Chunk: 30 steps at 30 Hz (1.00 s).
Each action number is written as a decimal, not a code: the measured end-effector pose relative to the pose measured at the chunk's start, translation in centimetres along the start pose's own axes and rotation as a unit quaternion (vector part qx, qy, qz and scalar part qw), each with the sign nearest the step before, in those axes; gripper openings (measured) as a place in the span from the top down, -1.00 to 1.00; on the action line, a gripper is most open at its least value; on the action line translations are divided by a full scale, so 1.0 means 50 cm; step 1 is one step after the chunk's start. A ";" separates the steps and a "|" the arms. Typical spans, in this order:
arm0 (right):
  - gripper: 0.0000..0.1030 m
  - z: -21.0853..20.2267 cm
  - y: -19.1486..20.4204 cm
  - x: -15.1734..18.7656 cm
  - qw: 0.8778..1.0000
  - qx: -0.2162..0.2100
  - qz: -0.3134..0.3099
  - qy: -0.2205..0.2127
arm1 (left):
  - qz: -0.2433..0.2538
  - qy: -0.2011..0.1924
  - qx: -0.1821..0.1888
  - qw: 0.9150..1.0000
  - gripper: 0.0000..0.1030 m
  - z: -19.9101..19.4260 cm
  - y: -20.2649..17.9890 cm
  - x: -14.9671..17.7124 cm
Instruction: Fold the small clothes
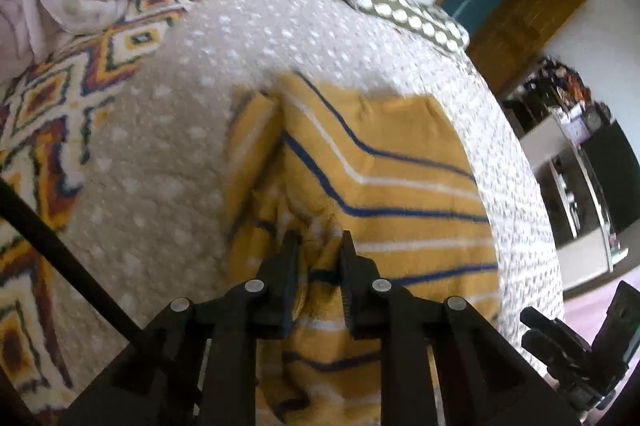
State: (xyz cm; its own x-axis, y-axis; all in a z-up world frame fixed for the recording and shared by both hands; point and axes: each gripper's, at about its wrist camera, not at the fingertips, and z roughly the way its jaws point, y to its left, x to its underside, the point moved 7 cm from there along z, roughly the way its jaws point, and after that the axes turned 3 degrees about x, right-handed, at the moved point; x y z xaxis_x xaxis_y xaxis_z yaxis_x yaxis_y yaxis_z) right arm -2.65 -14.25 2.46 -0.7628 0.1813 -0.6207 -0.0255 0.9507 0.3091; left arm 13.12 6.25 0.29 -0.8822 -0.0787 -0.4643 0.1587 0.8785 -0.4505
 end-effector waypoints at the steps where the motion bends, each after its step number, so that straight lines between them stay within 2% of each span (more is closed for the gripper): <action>1: -0.10 0.007 0.001 -0.007 1.000 0.000 -0.001 -0.001 | -0.012 -0.007 -0.002 1.000 0.65 -0.005 0.017 -0.006; 5: -0.30 0.081 -0.010 -0.057 0.999 -0.031 0.029 0.008 | -0.033 -0.009 0.003 0.999 0.61 0.008 0.062 0.002; 8: -0.30 0.153 -0.012 -0.080 0.993 -0.077 0.080 0.032 | -0.034 -0.019 0.002 0.999 0.40 0.015 0.070 0.008; 10: -0.30 0.208 0.001 -0.089 0.986 -0.114 0.110 0.047 | -0.041 -0.024 -0.003 0.999 0.09 0.018 0.082 0.016; 11: -0.27 0.226 0.008 -0.088 0.984 -0.122 0.118 0.057 | -0.046 -0.028 -0.003 0.999 0.04 0.017 0.089 0.025; 13: 0.07 0.255 0.013 -0.084 0.979 -0.129 0.142 0.069 | -0.063 -0.033 0.016 0.997 0.03 0.023 0.097 0.036; 15: 0.29 0.248 0.007 -0.091 0.972 -0.153 0.162 0.072 | -0.083 -0.037 0.026 0.996 0.05 0.023 0.094 0.045; 16: 0.34 0.231 0.003 -0.098 0.971 -0.161 0.162 0.068 | -0.087 -0.036 0.030 0.995 0.17 0.023 0.084 0.049; 17: 0.36 0.214 0.000 -0.106 0.972 -0.164 0.155 0.061 | -0.086 -0.034 0.033 0.995 0.20 0.025 0.065 0.054; 21: 0.37 0.136 -0.016 -0.126 0.983 -0.143 0.114 0.034 | -0.045 -0.032 0.011 0.998 0.26 0.038 -0.025 0.072; 23: 0.37 0.105 -0.057 -0.123 0.985 -0.126 0.118 0.023 | -0.034 -0.024 0.026 0.999 0.26 0.054 -0.064 0.083; 26: 0.34 0.099 -0.127 -0.109 0.987 -0.082 0.139 0.025 | -0.019 -0.008 0.036 0.999 0.06 0.069 -0.100 0.098; 29: 0.09 0.107 -0.167 -0.088 0.991 -0.023 0.124 0.041 | -0.004 -0.015 0.012 1.000 -0.19 0.053 -0.098 0.110; 30: 0.00 0.094 -0.170 -0.087 0.993 -0.011 0.115 0.033 | -0.003 -0.018 0.008 1.000 -0.27 0.040 -0.090 0.117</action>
State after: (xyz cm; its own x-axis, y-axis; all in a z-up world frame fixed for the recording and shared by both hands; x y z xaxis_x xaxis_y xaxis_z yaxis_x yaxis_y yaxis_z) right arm 3.92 -21.93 -0.83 -0.7907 0.3746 -0.4841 0.1403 0.8807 0.4524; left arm 8.15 0.89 -1.94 -0.8672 -0.1015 -0.4874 0.1596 0.8707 -0.4651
